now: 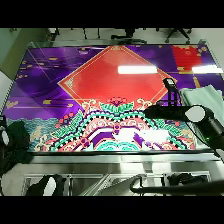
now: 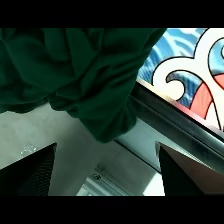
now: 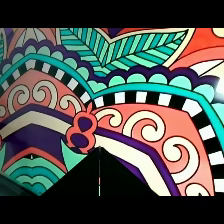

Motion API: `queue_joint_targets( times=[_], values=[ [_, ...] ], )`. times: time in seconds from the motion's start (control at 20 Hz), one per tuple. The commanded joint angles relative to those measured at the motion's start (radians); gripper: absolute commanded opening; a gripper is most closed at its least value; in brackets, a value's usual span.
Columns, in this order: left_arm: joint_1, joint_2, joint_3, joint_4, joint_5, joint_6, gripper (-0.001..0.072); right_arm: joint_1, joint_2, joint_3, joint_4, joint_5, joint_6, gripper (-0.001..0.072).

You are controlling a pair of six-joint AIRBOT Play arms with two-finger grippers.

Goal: Fold the shirts.

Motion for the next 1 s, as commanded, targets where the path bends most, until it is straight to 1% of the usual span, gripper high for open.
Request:
queue_joint_targets(
  times=[0.0,0.1,0.3,0.35,0.4,0.45,0.5,0.55,0.65,0.7,0.8,0.9,0.95],
  values=[
    [0.106,-0.235,0.031,0.012,0.136,0.02,0.0699,0.001,-0.003,-0.001,0.0,0.0,0.0,0.0015],
    [0.144,-0.37,0.116,0.011,0.132,0.031,0.0699,0.001,-0.003,-0.001,0.0,0.0,0.0,0.0015],
    [0.182,-0.579,0.239,0.007,0.083,0.112,0.0697,0.001,-0.003,-0.001,0.0,0.0,0.0,0.0015],
    [0.183,-0.621,0.262,0.005,0.067,0.13,0.0606,0.001,-0.003,0.0,0.0,0.0,0.0,0.0015],
    [0.182,-0.667,0.294,0.003,0.04,0.155,0.0343,0.001,-0.003,-0.001,0.0,0.0,0.0,0.0015],
    [0.176,-0.695,0.321,0.003,0.007,0.186,0.0191,0.001,-0.003,-0.001,0.0,0.0,0.0,0.0015],
    [0.168,-0.718,0.351,0.003,-0.026,0.214,0.0086,0.001,-0.003,0.0,0.0,0.0,0.0,0.0015],
    [0.152,-0.736,0.388,0.003,-0.068,0.234,0.0031,0.001,-0.003,-0.001,0.0,0.0,0.0,0.0015],
    [0.11,-0.739,0.473,0.003,-0.143,0.239,0.0029,0.001,-0.003,-0.001,0.0,0.0,0.0,0.0015],
    [0.069,-0.719,0.522,0.002,-0.177,0.239,0.0029,0.001,-0.003,0.0,0.0,0.0,0.0,0.0015],
    [-0.045,-0.642,0.621,-0.005,-0.203,0.251,0.0029,0.001,-0.003,-0.001,0.0,0.0,0.0,0.0015],
    [-0.179,-0.543,0.739,-0.095,-0.213,0.267,0.0029,0.001,-0.003,-0.001,0.0,0.0,0.0,0.0015],
    [-0.257,-0.489,0.802,-0.18,-0.219,0.268,0.0029,0.001,-0.003,-0.001,0.0,0.001,0.0,0.0015]
  ],
)
